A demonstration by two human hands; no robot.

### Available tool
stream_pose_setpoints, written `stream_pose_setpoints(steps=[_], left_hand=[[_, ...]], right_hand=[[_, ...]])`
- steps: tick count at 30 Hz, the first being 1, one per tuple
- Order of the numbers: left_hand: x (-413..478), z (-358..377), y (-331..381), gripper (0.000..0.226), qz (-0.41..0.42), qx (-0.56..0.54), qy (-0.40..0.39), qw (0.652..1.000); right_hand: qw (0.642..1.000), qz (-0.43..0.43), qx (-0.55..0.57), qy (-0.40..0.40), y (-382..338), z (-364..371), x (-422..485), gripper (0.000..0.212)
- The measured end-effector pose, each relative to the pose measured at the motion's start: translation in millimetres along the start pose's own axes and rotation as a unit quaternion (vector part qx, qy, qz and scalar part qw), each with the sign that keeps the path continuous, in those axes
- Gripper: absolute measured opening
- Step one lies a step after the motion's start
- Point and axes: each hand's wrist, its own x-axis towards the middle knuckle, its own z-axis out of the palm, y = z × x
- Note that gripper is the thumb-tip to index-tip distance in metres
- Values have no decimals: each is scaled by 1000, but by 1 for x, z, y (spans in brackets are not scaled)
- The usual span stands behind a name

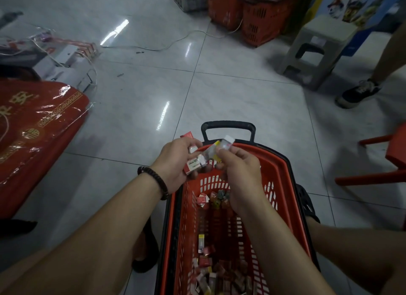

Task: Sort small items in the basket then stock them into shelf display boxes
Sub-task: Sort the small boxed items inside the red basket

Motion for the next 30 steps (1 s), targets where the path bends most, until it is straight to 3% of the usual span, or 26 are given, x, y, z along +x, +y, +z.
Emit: stream_pose_setpoints(steps=[4,8,11,13,19,23,26,30], left_hand=[[-2,-1,0,14,-30,10,8,999],[3,-3,-6,27,-30,48,-40,998],[3,-1,-9,24,-2,101,-103,990],[4,-1,-12,17,21,128,-110,985],[10,-5,-21,24,70,213,-109,968],[11,-7,-17,25,72,302,-70,948],[14,-13,-14,19,81,352,-70,930],[20,-16,-15,24,63,364,-76,926]], right_hand=[[996,-39,76,19,-3,-6,2,18],[999,-13,52,-3,4,-16,3,17],[997,3,70,16,12,-16,4,21],[996,16,86,16,15,-15,5,26],[990,69,115,-34,35,-14,7,37],[971,144,181,60,63,-38,19,40],[945,241,144,168,111,-71,37,41],[913,318,141,212,156,-87,46,15]])
